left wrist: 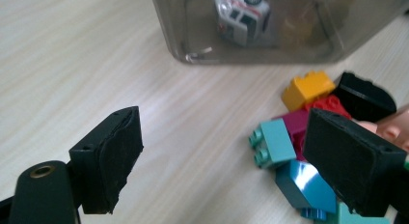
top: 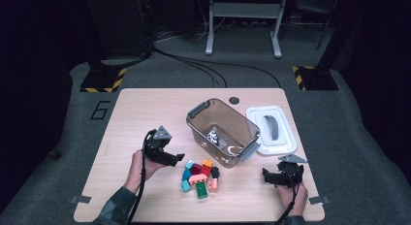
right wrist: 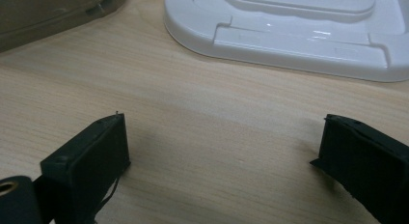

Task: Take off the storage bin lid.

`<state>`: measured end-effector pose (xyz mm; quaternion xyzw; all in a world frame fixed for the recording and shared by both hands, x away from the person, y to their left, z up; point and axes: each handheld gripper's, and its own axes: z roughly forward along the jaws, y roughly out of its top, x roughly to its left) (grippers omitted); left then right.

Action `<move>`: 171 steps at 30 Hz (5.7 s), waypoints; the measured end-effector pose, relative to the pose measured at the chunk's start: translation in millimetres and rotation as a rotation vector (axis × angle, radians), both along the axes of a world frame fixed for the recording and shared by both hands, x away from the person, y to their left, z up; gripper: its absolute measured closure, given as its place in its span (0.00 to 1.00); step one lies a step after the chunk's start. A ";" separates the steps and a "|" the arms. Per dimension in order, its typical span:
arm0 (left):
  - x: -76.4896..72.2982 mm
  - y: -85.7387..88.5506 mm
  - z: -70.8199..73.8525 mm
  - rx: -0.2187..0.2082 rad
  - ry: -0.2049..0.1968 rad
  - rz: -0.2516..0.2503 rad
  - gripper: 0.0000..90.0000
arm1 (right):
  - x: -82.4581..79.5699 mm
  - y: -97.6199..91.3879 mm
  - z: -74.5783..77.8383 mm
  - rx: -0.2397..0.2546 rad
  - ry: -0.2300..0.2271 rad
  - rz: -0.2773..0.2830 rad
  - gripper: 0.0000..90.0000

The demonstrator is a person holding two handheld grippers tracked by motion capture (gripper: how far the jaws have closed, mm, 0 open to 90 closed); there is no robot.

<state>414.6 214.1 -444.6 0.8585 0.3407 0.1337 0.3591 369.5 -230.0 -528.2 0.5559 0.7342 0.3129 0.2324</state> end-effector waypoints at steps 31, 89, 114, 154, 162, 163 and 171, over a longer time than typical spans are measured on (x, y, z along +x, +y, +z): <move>6.2 -42.3 -42.5 0.031 0.182 -0.053 0.68 | 0.0 -0.3 -0.1 -0.003 -0.003 -0.004 0.03; 36.2 -2.4 -0.1 0.086 0.113 0.026 0.75 | -0.3 -0.5 -0.1 0.000 -0.004 -0.006 0.04; 56.2 8.5 40.7 0.087 0.055 0.066 0.75 | 0.1 -0.6 -0.1 -0.002 -0.003 -0.002 0.03; 90.2 -16.9 114.2 0.100 -0.054 0.070 0.75 | 0.1 -0.6 -0.1 -0.002 -0.003 -0.001 0.03; 96.4 -33.3 121.7 0.111 -0.066 0.049 0.75 | 0.1 -0.6 -0.2 -0.002 -0.003 -0.001 0.03; 97.1 -35.7 122.4 0.110 -0.065 0.046 0.75 | 0.1 -0.6 -0.2 -0.002 -0.004 0.000 0.03; 101.0 -54.6 123.9 0.118 -0.069 0.020 0.75 | 0.1 -0.6 -0.2 -0.002 -0.004 0.000 0.03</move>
